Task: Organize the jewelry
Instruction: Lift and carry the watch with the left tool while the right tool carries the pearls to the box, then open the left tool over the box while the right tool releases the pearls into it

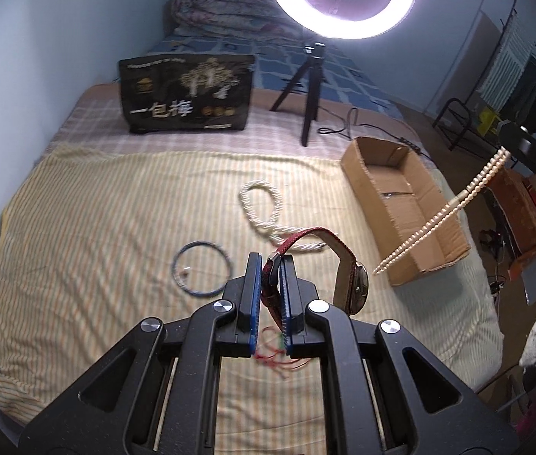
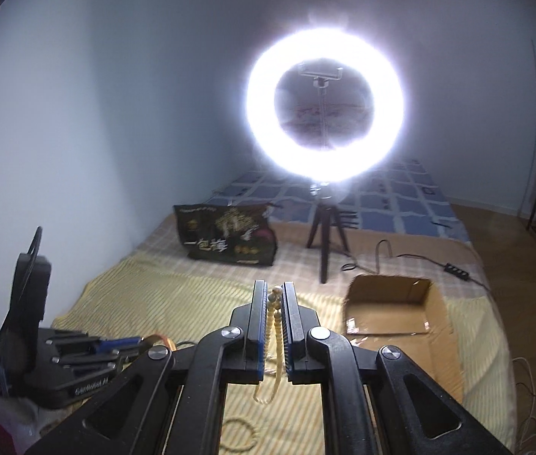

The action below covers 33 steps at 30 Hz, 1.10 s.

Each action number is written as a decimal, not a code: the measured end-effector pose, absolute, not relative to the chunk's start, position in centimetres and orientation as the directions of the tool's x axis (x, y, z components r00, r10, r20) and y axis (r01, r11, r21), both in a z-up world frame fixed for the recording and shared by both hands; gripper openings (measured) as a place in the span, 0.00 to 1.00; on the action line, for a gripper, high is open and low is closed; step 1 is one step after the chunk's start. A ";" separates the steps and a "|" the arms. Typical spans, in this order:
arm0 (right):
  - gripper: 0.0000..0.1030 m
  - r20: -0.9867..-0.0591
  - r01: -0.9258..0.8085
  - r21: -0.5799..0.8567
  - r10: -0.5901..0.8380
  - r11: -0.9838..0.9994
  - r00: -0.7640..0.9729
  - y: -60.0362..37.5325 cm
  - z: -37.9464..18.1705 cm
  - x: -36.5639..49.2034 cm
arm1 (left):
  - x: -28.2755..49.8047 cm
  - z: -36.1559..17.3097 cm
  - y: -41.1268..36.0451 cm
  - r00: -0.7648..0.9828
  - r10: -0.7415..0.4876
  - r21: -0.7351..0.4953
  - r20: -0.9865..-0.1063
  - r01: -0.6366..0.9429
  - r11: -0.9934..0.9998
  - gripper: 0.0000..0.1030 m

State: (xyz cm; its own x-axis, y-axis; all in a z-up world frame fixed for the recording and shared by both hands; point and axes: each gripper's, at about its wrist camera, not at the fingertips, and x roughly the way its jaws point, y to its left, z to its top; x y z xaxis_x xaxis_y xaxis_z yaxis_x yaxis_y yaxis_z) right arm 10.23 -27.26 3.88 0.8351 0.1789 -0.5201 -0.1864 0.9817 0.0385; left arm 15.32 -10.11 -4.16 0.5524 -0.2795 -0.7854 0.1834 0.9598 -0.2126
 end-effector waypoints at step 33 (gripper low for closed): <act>0.05 -0.669 0.102 -0.021 -0.090 0.995 0.738 -43.2 -2.7 14.2 | 20.7 -7.6 -27.9 0.462 -0.425 -0.293 -0.778 0.331 0.897 0.07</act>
